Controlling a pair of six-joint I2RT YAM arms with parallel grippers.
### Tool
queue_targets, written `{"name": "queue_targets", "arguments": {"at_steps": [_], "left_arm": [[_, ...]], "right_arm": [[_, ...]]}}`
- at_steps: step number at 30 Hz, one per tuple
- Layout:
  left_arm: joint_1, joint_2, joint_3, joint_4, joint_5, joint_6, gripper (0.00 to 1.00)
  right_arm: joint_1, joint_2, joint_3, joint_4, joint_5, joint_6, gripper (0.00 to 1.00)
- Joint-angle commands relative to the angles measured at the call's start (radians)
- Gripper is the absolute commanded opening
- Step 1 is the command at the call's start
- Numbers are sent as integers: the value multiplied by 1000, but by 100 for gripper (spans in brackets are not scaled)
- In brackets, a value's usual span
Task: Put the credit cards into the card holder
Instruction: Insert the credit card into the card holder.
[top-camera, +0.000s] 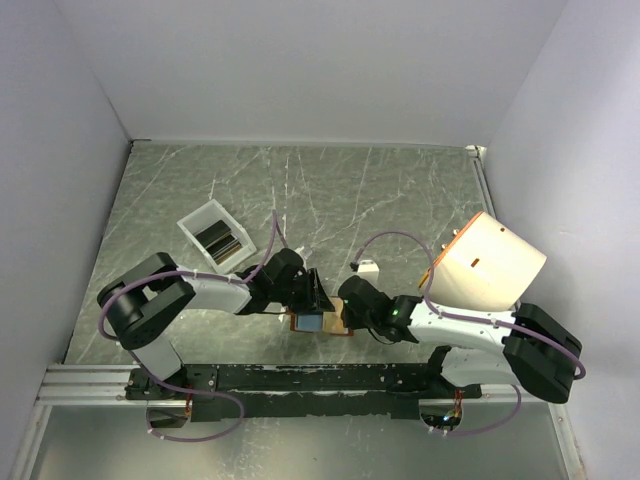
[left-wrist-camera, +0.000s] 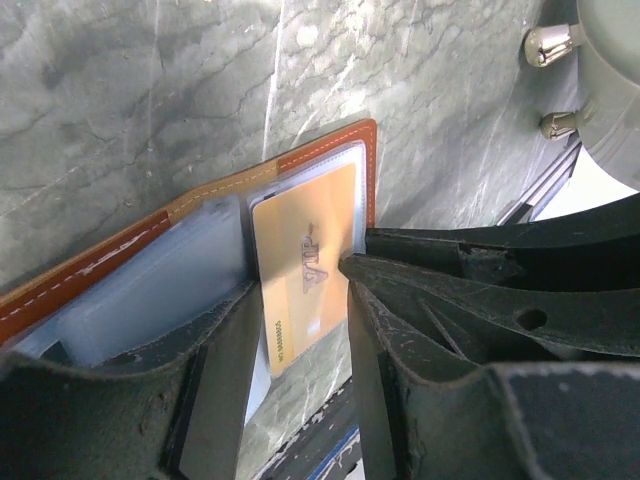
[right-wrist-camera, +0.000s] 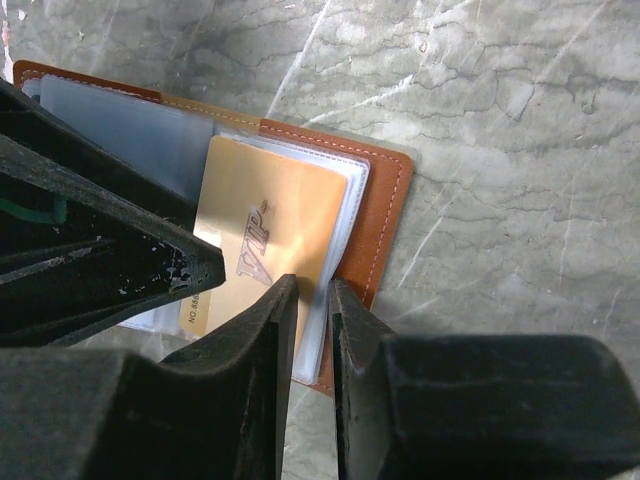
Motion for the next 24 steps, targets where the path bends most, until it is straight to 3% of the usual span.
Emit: {"name": "queue_targets", "arguments": {"at_steps": [1, 15, 24], "left_arm": [[-16, 25, 22, -25, -29, 23, 51], [-16, -17, 34, -88, -74, 43, 50], [-17, -24, 31, -51, -48, 34, 51]], "right_arm": [[4, -40, 22, -47, 41, 15, 20], [4, -105, 0, -97, 63, 28, 8], [4, -78, -23, -81, 69, 38, 6]]}}
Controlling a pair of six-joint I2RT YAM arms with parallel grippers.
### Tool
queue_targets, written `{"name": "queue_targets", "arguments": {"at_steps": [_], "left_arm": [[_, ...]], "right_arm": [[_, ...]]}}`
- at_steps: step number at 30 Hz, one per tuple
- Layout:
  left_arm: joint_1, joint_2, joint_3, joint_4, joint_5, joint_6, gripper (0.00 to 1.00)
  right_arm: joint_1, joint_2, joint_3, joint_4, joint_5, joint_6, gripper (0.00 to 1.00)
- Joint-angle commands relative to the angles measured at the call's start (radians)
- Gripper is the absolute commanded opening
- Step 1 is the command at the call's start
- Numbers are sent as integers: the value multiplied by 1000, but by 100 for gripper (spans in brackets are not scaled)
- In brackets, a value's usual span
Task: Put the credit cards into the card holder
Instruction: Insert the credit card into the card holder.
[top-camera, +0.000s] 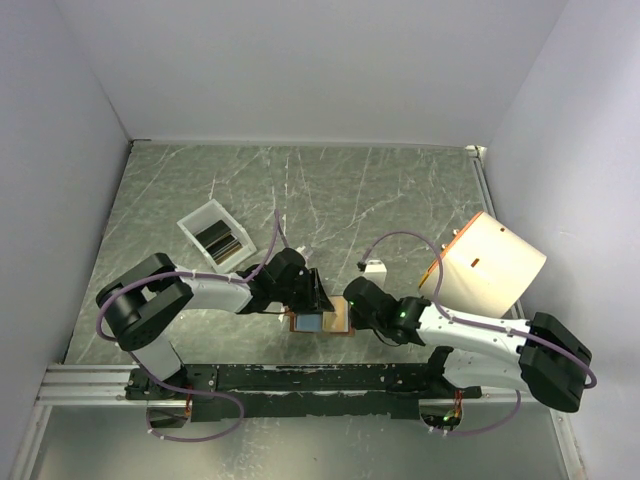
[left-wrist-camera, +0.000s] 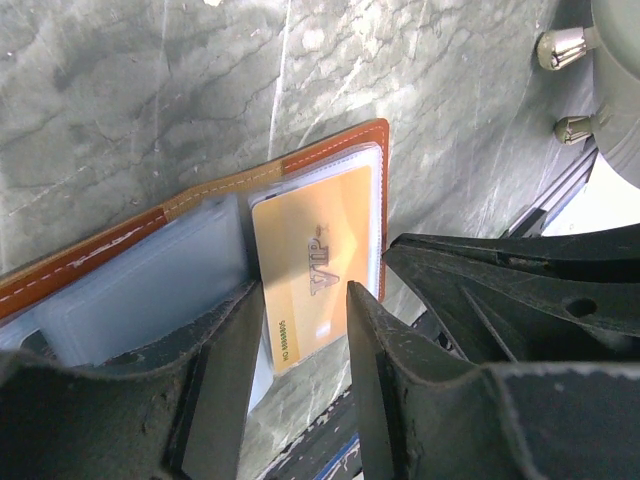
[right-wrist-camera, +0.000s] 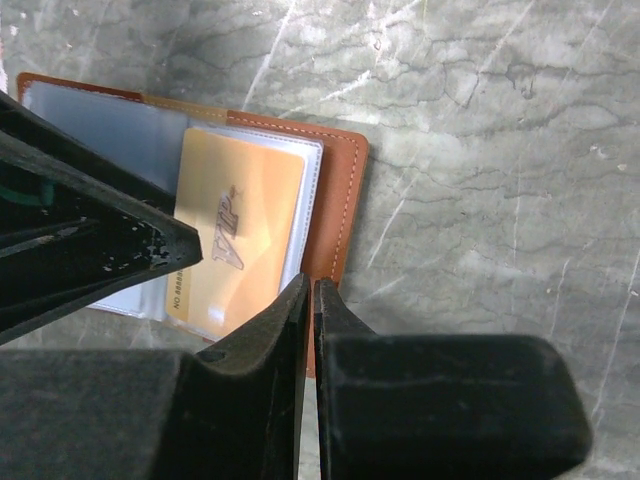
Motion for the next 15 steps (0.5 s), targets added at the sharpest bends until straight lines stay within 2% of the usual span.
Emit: {"name": "queue_targets", "arguments": {"at_steps": [1, 15], "left_arm": [[-8, -16, 5, 14, -6, 9, 50], [-27, 41, -11, 139, 59, -55, 50]], "right_arm": [[4, 19, -19, 5, 29, 20, 6], [4, 61, -61, 83, -2, 54, 4]]}}
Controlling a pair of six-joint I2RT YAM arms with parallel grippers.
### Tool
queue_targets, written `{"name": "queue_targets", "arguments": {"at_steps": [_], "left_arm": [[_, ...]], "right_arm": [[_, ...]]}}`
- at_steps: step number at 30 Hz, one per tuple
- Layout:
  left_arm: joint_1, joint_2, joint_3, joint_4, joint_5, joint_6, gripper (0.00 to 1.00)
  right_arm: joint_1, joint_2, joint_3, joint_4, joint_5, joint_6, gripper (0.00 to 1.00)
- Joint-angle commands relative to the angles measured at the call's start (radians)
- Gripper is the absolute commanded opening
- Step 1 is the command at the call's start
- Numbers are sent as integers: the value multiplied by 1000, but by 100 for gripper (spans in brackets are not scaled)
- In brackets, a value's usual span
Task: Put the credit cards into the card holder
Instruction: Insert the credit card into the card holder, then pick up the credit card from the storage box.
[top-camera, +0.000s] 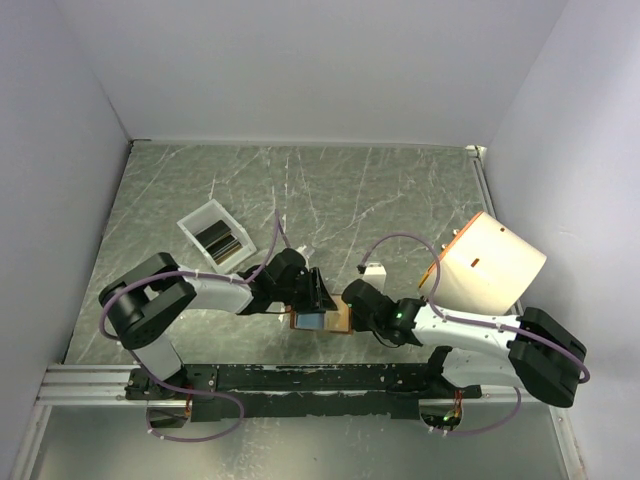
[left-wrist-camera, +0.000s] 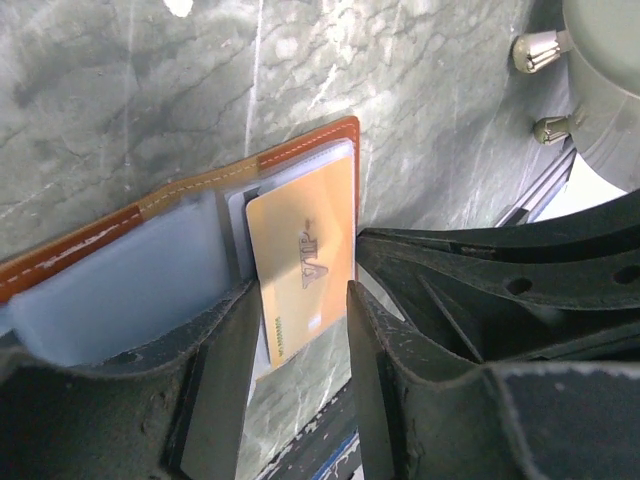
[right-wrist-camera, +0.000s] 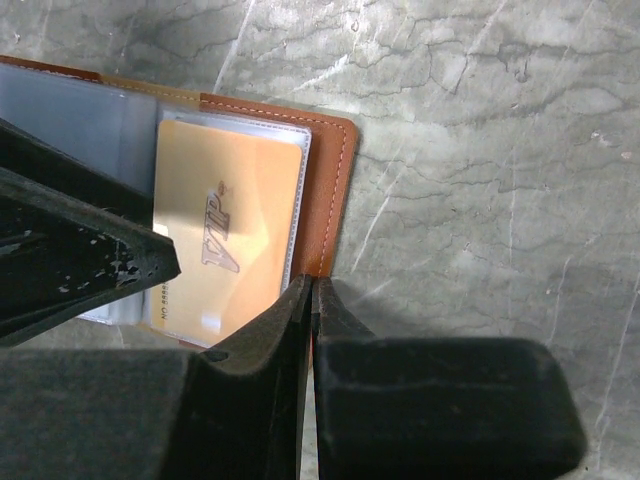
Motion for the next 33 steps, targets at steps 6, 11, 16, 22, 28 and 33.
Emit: {"name": "queue_targets", "arguments": {"at_steps": [6, 11, 16, 22, 28, 33], "left_arm": [[-31, 20, 20, 23, 9, -8, 49], [-27, -47, 70, -115, -71, 61, 51], [-17, -99, 127, -220, -118, 116, 54], [52, -105, 103, -179, -60, 113, 53], [89, -88, 99, -177, -22, 120, 52], [198, -188, 107, -271, -36, 184, 53]], "right_arm": [[3, -16, -43, 29, -4, 58, 4], [4, -72, -19, -45, 30, 51, 4], [4, -137, 41, -101, 23, 16, 7], [2, -160, 124, -124, 2, 0, 9], [5, -131, 168, -110, -8, -10, 11], [6, -79, 147, -12, -57, 9, 21]]}}
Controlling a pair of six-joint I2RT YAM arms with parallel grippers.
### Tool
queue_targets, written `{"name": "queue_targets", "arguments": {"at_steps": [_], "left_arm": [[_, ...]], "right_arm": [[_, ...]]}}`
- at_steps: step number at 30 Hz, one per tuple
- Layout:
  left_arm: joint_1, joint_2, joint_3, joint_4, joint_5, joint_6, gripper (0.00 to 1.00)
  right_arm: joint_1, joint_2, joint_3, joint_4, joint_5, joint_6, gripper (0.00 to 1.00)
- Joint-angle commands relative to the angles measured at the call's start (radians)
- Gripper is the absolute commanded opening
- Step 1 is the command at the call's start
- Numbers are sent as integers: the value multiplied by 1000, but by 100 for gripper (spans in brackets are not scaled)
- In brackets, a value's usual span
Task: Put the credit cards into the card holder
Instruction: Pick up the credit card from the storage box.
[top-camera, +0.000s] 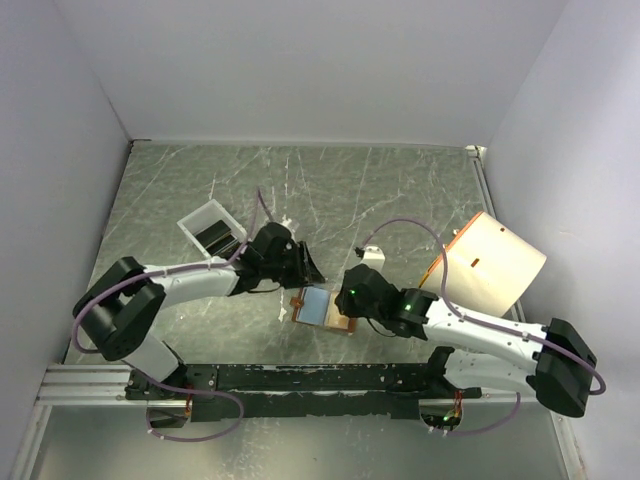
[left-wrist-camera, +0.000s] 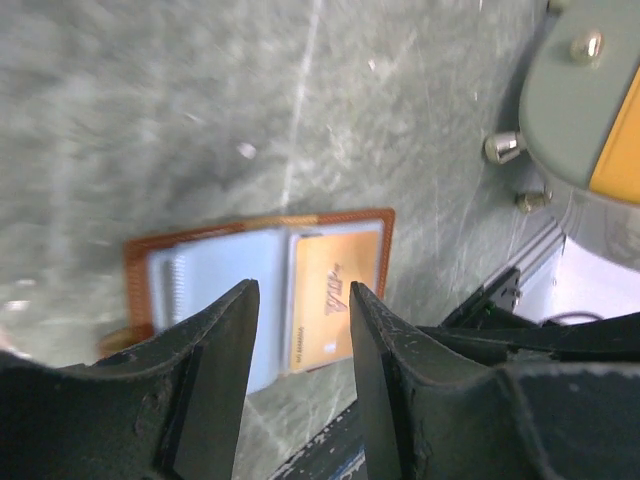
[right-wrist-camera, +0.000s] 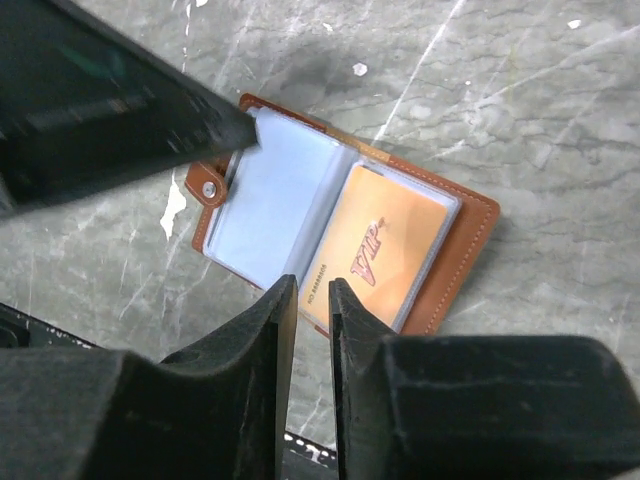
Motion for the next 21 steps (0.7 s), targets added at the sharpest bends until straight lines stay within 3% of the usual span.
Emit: {"name": "queue_targets", "arguments": {"at_steps": [1, 6, 12, 15, 21], "left_arm": [[111, -112, 14, -104, 0, 88, 53], [252, -215, 103, -297, -81, 245, 54], [326, -212, 290, -552, -296, 550, 55], [334, -214, 291, -559, -351, 774, 56], [392, -275, 180, -435, -438, 981, 55]], "right_arm": [[6, 64, -1, 86, -31, 4, 22], [6, 157, 26, 118, -26, -19, 24], [7, 215, 11, 142, -14, -32, 26], [6, 234, -8, 158, -18, -35, 26], [7, 238, -15, 150, -13, -43, 26]]}}
